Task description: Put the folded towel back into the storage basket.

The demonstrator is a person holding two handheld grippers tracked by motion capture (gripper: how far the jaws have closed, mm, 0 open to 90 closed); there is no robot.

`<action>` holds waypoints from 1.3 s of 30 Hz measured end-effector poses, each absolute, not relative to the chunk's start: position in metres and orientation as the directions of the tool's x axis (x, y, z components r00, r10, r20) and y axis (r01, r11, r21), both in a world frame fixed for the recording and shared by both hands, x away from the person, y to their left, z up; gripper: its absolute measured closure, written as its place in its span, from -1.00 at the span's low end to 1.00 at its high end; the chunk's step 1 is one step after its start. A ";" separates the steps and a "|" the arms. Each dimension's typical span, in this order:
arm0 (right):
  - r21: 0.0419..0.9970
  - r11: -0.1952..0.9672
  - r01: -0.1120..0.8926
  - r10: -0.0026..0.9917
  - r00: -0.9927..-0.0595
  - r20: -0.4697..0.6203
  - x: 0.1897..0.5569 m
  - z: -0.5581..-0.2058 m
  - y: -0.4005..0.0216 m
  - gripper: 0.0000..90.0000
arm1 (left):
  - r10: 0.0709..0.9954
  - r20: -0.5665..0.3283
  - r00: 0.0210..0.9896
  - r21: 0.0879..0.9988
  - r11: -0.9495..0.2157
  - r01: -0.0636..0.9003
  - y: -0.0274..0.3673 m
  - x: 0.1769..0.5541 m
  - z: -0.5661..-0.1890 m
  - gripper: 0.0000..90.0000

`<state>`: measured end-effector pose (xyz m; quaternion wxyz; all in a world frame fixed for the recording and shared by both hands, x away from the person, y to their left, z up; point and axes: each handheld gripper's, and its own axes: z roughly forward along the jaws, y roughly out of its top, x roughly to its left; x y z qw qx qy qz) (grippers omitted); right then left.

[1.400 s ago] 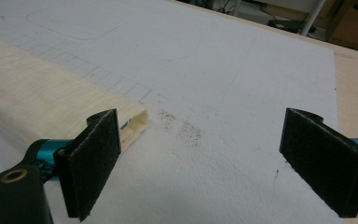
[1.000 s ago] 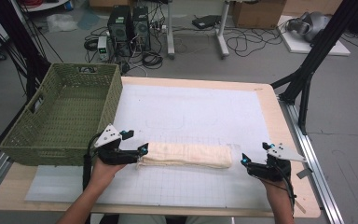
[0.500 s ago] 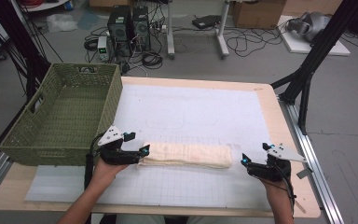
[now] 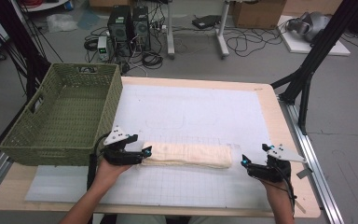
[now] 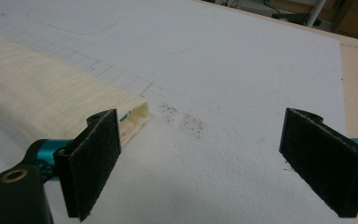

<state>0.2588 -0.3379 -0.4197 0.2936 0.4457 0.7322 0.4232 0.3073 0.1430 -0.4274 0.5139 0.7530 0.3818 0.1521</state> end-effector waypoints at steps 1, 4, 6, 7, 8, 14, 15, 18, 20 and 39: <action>0.881 0.247 0.403 0.900 -0.432 -0.054 0.259 -0.420 -0.338 -0.74 | 0.733 -0.167 0.660 0.885 -0.183 0.428 0.143 0.308 -0.428 -0.45; 0.880 0.253 0.403 0.898 -0.436 -0.059 0.259 -0.420 -0.337 -0.74 | 0.739 -0.183 0.648 0.869 -0.186 0.458 0.144 0.308 -0.432 -0.33; 0.880 0.251 0.404 0.897 -0.438 -0.055 0.259 -0.420 -0.336 -0.74 | 0.739 -0.193 0.646 0.861 -0.188 0.472 0.145 0.309 -0.434 -0.27; 0.880 0.252 0.403 0.898 -0.437 -0.057 0.260 -0.420 -0.336 -0.74 | 0.744 -0.192 0.640 0.856 -0.192 0.479 0.145 0.309 -0.435 -0.25; 0.878 0.252 0.407 0.897 -0.439 -0.054 0.260 -0.420 -0.335 -0.74 | 0.746 -0.190 0.638 0.852 -0.197 0.485 0.145 0.309 -0.436 -0.23; 0.878 0.259 0.403 0.892 -0.447 -0.059 0.261 -0.421 -0.333 -0.74 | 0.757 -0.172 0.631 0.830 -0.233 0.506 0.140 0.308 -0.442 -0.12; 0.878 0.260 0.402 0.891 -0.449 -0.058 0.262 -0.421 -0.333 -0.74 | 0.760 -0.166 0.628 0.827 -0.240 0.508 0.139 0.308 -0.443 -0.11; 0.875 0.264 0.406 0.890 -0.452 -0.059 0.262 -0.421 -0.332 -0.74 | 0.760 -0.156 0.631 0.813 -0.264 0.519 0.135 0.307 -0.446 -0.05; 0.874 0.269 0.406 0.889 -0.454 -0.062 0.262 -0.421 -0.332 -0.74 | 0.765 -0.145 0.627 0.802 -0.280 0.527 0.132 0.306 -0.448 -0.01; 0.867 0.289 0.407 0.871 -0.486 -0.063 0.265 -0.423 -0.323 -0.70 | 0.769 -0.092 0.632 0.799 -0.322 0.509 0.122 0.287 -0.451 0.45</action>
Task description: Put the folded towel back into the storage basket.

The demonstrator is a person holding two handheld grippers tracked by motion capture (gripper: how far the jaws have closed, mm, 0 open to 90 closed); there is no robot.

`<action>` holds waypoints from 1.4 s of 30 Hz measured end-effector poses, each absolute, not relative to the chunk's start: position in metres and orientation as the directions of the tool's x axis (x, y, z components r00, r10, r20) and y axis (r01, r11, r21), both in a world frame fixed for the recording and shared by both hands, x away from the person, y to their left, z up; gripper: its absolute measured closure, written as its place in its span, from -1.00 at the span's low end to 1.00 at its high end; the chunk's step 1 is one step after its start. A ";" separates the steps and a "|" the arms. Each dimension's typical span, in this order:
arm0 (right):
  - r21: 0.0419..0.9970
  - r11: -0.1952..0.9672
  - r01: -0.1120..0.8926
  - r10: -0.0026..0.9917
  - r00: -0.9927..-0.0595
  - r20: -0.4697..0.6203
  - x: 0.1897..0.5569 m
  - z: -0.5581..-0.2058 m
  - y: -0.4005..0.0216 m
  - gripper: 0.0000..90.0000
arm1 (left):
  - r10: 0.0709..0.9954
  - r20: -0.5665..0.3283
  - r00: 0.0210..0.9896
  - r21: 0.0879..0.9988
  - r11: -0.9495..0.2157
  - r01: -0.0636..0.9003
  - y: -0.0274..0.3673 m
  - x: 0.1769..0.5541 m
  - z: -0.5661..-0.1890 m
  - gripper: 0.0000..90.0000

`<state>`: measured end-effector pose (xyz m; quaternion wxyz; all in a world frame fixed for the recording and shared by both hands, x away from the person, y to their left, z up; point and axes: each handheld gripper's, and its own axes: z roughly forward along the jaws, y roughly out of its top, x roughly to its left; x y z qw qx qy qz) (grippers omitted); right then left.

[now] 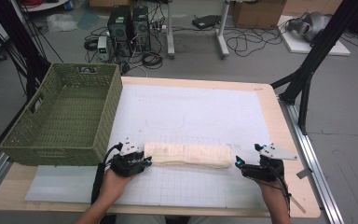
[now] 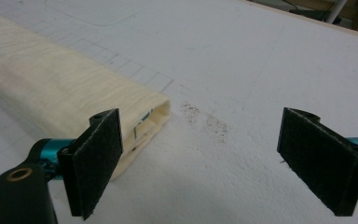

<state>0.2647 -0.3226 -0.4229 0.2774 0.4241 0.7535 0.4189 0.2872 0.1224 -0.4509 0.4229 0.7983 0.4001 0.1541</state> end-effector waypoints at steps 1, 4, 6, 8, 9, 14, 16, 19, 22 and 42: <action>0.866 0.285 0.411 0.871 -0.489 -0.054 0.265 -0.423 -0.321 -0.71 | 0.764 -0.098 0.638 0.798 -0.323 0.509 0.123 0.287 -0.451 0.49; 0.858 0.298 0.418 0.859 -0.509 -0.050 0.267 -0.425 -0.314 -0.71 | 0.747 -0.095 0.658 0.803 -0.333 0.495 0.122 0.286 -0.451 0.68; 0.852 0.312 0.420 0.850 -0.525 -0.052 0.269 -0.426 -0.309 -0.70 | 0.740 -0.071 0.668 0.805 -0.352 0.477 0.120 0.285 -0.450 0.78; 0.844 0.323 0.427 0.843 -0.535 -0.052 0.270 -0.428 -0.305 -0.70 | 0.737 -0.069 0.672 0.808 -0.353 0.471 0.120 0.284 -0.450 0.82; 0.841 0.330 0.428 0.839 -0.542 -0.053 0.270 -0.429 -0.304 -0.70 | 0.735 -0.079 0.673 0.813 -0.343 0.470 0.120 0.284 -0.450 0.82; 0.840 0.326 0.434 0.833 -0.552 -0.038 0.272 -0.430 -0.301 -0.70 | 0.721 -0.090 0.687 0.853 -0.301 0.427 0.120 0.282 -0.445 0.83; 0.841 0.317 0.439 0.833 -0.553 -0.026 0.272 -0.430 -0.301 -0.70 | 0.717 -0.099 0.690 0.861 -0.286 0.421 0.120 0.282 -0.442 0.83; 0.843 0.296 0.449 0.836 -0.548 -0.002 0.273 -0.430 -0.301 -0.66 | 0.714 -0.117 0.691 0.869 -0.263 0.419 0.123 0.282 -0.440 0.83; 0.851 0.274 0.448 0.842 -0.540 0.013 0.271 -0.430 -0.301 -0.40 | 0.712 -0.128 0.690 0.873 -0.250 0.419 0.125 0.282 -0.438 0.83; 0.751 0.327 0.574 0.793 -0.599 0.113 0.278 -0.449 -0.282 0.13 | 0.716 -0.119 0.688 0.876 -0.251 0.412 0.126 0.283 -0.437 0.83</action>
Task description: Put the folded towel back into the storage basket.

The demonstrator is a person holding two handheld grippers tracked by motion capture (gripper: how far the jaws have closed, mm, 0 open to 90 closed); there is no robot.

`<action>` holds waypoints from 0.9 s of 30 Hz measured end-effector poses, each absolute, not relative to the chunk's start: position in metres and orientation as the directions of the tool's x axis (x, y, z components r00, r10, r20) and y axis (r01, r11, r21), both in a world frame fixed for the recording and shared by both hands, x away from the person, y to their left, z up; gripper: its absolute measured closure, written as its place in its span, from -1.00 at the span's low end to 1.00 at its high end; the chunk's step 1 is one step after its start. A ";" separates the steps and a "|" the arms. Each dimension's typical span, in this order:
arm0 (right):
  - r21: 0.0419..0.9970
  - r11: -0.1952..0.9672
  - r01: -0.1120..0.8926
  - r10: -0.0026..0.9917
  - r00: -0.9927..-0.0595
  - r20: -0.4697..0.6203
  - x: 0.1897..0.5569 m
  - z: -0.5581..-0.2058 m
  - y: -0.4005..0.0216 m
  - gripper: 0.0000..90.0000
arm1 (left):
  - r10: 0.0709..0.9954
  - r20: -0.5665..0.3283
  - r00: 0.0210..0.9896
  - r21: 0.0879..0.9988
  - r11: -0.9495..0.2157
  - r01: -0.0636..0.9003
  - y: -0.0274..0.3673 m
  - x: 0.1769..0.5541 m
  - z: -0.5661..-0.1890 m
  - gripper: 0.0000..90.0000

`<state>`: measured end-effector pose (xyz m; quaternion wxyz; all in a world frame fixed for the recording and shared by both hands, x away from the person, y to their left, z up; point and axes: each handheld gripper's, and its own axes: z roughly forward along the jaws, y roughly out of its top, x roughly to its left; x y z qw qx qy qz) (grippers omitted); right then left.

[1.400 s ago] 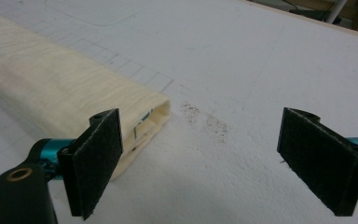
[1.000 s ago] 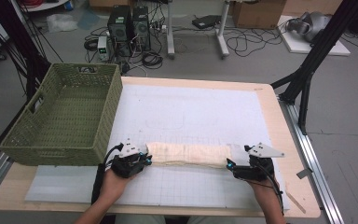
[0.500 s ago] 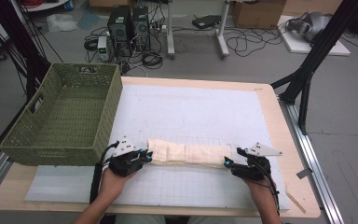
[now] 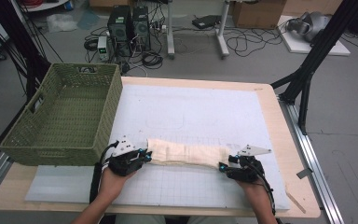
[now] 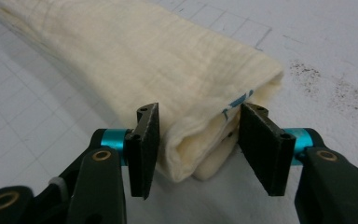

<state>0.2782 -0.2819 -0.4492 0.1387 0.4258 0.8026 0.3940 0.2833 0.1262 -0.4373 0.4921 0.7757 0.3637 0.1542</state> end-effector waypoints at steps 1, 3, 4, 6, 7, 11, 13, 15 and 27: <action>0.750 0.324 0.577 0.791 -0.600 0.119 0.278 -0.449 -0.282 0.20 | 0.716 -0.119 0.688 0.875 -0.252 0.413 0.126 0.283 -0.437 0.83; 0.749 0.312 0.584 0.785 -0.603 0.143 0.278 -0.449 -0.282 0.47 | 0.715 -0.118 0.689 0.874 -0.255 0.414 0.126 0.284 -0.438 0.83; 0.750 0.305 0.587 0.765 -0.620 0.174 0.279 -0.450 -0.282 0.65 | 0.715 -0.116 0.689 0.873 -0.257 0.414 0.126 0.284 -0.438 0.83; 0.752 0.318 0.577 0.764 -0.626 0.157 0.278 -0.448 -0.280 0.75 | 0.716 -0.115 0.688 0.875 -0.255 0.412 0.127 0.284 -0.438 0.83; 0.755 0.333 0.565 0.766 -0.629 0.132 0.276 -0.447 -0.278 0.77 | 0.717 -0.116 0.687 0.876 -0.252 0.411 0.127 0.284 -0.437 0.83; 0.774 0.331 0.539 0.777 -0.622 0.101 0.276 -0.442 -0.281 0.79 | 0.718 -0.120 0.685 0.879 -0.244 0.410 0.129 0.284 -0.435 0.83; 0.795 0.306 0.524 0.786 -0.611 0.100 0.277 -0.439 -0.285 0.79 | 0.718 -0.125 0.685 0.880 -0.238 0.411 0.129 0.284 -0.435 0.83; 0.812 0.285 0.510 0.792 -0.603 0.100 0.276 -0.435 -0.288 0.80 | 0.714 -0.125 0.689 0.883 -0.236 0.405 0.128 0.284 -0.434 0.83; 0.900 0.237 0.367 0.785 -0.618 0.045 0.274 -0.406 -0.295 0.79 | 0.692 -0.130 0.710 0.935 -0.153 0.320 0.139 0.282 -0.407 0.83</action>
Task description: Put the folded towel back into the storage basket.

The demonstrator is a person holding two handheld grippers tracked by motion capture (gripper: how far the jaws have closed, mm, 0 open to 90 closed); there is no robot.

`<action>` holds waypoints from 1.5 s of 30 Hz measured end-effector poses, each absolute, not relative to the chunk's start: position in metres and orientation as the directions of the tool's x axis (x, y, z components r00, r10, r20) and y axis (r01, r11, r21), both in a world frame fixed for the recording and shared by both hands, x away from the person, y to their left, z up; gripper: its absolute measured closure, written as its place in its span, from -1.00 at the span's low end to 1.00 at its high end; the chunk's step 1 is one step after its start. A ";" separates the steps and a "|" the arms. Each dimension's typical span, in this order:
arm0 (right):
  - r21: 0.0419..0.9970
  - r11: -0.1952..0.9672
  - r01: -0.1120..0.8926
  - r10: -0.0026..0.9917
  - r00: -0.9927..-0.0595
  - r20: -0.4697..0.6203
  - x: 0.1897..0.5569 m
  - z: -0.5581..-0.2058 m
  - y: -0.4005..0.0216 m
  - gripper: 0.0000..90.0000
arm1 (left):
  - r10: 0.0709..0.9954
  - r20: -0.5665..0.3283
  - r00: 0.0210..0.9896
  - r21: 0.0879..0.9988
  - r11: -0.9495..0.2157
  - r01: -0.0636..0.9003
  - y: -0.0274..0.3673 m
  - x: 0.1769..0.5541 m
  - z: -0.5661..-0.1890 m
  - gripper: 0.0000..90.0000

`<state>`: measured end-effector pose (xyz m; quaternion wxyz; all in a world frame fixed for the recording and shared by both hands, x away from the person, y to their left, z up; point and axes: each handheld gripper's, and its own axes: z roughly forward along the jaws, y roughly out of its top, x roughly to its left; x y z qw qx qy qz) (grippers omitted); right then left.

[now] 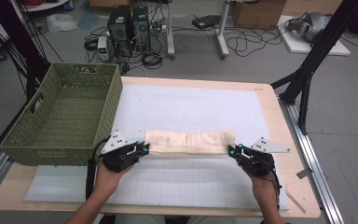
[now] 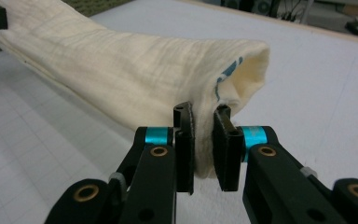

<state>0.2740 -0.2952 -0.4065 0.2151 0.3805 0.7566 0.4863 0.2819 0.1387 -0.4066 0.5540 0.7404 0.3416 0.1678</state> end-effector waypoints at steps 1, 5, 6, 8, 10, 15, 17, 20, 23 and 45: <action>0.904 0.237 0.356 0.782 -0.621 0.040 0.274 -0.404 -0.295 0.80 | 0.690 -0.125 0.713 0.939 -0.151 0.310 0.140 0.282 -0.404 0.83; 0.918 0.237 0.318 0.772 -0.635 0.021 0.275 -0.397 -0.294 0.79 | 0.685 -0.123 0.718 0.950 -0.129 0.286 0.144 0.281 -0.393 0.83; 0.921 0.236 0.310 0.770 -0.638 0.018 0.276 -0.396 -0.294 0.79 | 0.686 -0.121 0.718 0.952 -0.126 0.280 0.145 0.281 -0.391 0.83; 0.927 0.227 0.297 0.763 -0.647 0.020 0.278 -0.392 -0.293 0.79 | 0.688 -0.117 0.716 0.956 -0.117 0.269 0.148 0.281 -0.386 0.83; 0.934 0.220 0.280 0.752 -0.659 0.020 0.281 -0.388 -0.292 0.79 | 0.690 -0.116 0.715 0.961 -0.105 0.258 0.152 0.281 -0.381 0.83; 0.948 0.211 0.238 0.732 -0.681 0.008 0.290 -0.377 -0.285 0.79 | 0.700 -0.108 0.706 0.968 -0.088 0.235 0.161 0.280 -0.370 0.83; 0.951 0.216 0.219 0.728 -0.685 -0.007 0.296 -0.372 -0.282 0.79 | 0.704 -0.103 0.703 0.970 -0.085 0.227 0.165 0.279 -0.366 0.83; 0.955 0.218 0.203 0.723 -0.691 -0.018 0.304 -0.363 -0.275 0.79 | 0.712 -0.091 0.696 0.973 -0.086 0.215 0.170 0.277 -0.360 0.83; 0.958 0.219 0.187 0.717 -0.697 -0.028 0.313 -0.356 -0.268 0.80 | 0.718 -0.079 0.692 0.975 -0.089 0.205 0.176 0.276 -0.355 0.83; 0.955 0.256 0.152 0.663 -0.746 -0.059 0.370 -0.333 -0.199 0.80 | 0.777 -0.037 0.629 0.980 -0.094 0.173 0.225 0.258 -0.339 0.83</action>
